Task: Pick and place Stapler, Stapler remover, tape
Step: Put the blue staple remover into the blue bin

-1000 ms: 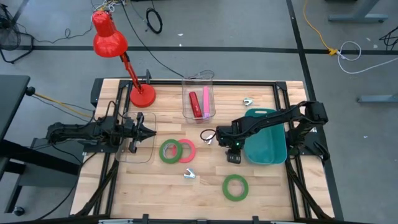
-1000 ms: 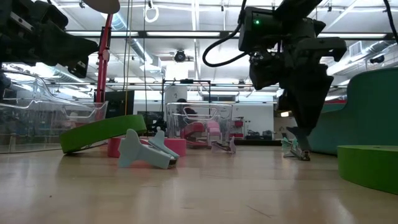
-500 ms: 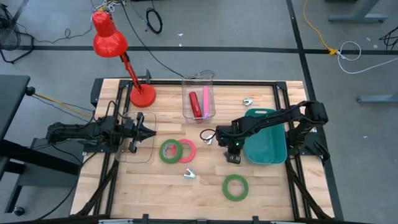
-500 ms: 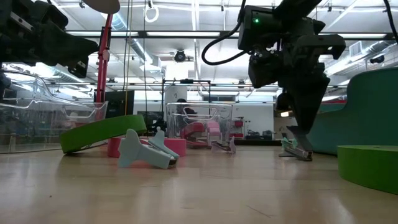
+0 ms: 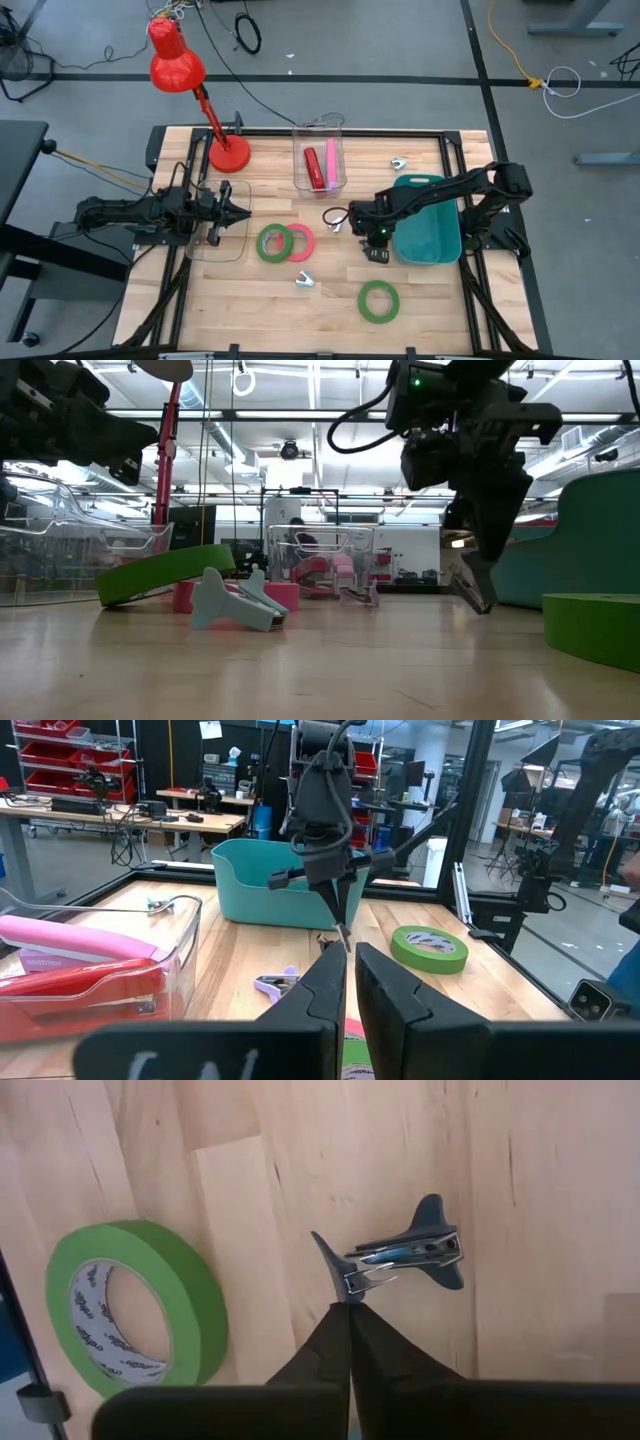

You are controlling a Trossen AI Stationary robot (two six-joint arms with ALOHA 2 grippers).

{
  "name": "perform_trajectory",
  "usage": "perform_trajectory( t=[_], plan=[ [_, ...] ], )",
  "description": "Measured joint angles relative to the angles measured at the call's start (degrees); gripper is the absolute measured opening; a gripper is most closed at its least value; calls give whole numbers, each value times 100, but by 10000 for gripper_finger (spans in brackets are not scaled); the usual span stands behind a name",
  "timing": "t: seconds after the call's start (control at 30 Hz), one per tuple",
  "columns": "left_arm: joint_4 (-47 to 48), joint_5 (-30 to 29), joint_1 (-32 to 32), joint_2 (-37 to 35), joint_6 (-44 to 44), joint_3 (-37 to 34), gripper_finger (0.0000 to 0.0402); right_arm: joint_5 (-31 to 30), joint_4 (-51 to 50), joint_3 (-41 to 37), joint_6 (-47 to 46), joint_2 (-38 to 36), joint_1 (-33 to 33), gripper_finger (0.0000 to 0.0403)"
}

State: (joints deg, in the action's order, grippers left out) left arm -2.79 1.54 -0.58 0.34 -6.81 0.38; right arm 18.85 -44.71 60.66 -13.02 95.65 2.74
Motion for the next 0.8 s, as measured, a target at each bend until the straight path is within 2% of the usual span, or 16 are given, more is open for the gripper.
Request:
perform_trajectory(
  t=[0.3, 0.8],
  plan=[
    [0, 0, 2, 0, -2, -2, 30, 13, -165, 22, 0, -73, 0, 0],
    [0, 0, 1, 1, 1, -1, 30, 9, -346, 773, 79, -473, -2, 0]
  ],
)
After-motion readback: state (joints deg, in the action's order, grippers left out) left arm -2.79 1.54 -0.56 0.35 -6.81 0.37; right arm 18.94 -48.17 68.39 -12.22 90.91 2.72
